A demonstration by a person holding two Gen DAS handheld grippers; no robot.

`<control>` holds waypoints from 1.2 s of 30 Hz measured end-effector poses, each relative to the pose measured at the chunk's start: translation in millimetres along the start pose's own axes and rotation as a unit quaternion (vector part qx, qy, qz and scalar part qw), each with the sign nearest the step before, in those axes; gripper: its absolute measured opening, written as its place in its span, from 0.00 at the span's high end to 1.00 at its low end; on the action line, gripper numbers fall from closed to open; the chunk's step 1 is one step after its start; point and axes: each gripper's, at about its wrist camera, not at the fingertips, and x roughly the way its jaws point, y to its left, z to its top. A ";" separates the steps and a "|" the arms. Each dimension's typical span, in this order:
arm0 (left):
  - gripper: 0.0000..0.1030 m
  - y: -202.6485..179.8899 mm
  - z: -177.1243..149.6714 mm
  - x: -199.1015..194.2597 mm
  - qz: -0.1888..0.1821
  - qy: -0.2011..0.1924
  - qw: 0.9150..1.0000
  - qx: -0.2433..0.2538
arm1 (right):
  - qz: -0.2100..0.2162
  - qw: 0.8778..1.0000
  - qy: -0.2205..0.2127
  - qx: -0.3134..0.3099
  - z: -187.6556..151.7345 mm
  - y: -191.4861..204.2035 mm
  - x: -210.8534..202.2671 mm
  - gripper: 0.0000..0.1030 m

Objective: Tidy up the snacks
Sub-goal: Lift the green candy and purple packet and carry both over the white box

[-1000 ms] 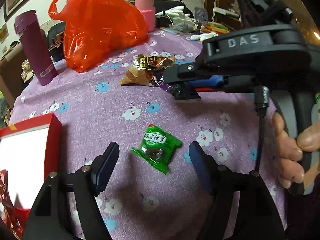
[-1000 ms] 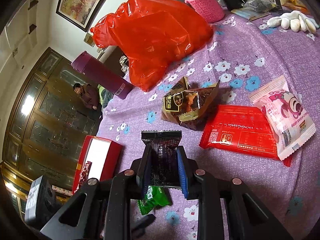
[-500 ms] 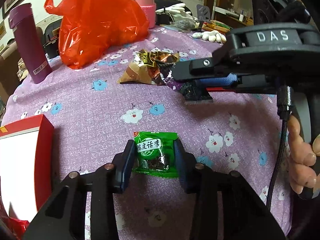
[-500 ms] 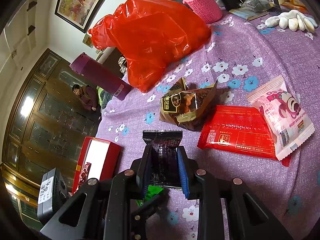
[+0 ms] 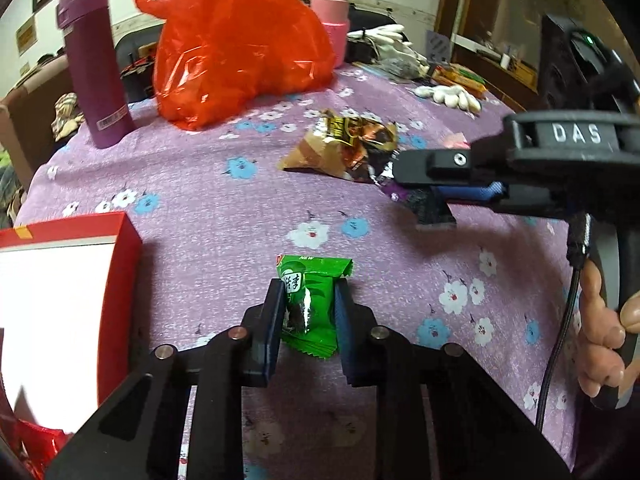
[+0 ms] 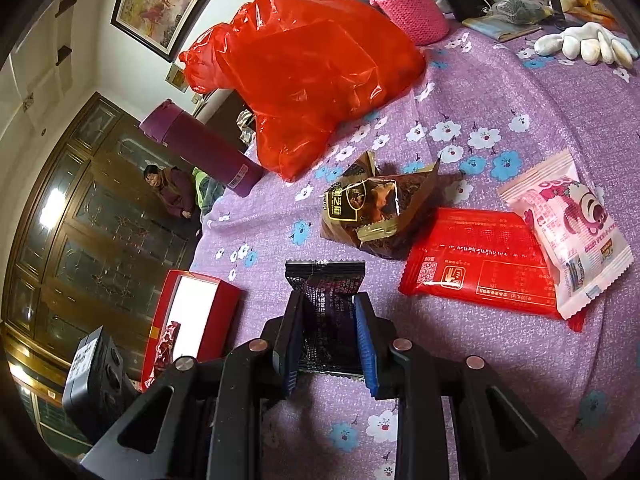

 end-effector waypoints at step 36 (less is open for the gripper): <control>0.83 109.1 -47.8 -135.0 0.136 -0.142 0.977 -0.077 | 0.105 0.986 0.044 -0.122 -40.1 93.5 37.4 0.74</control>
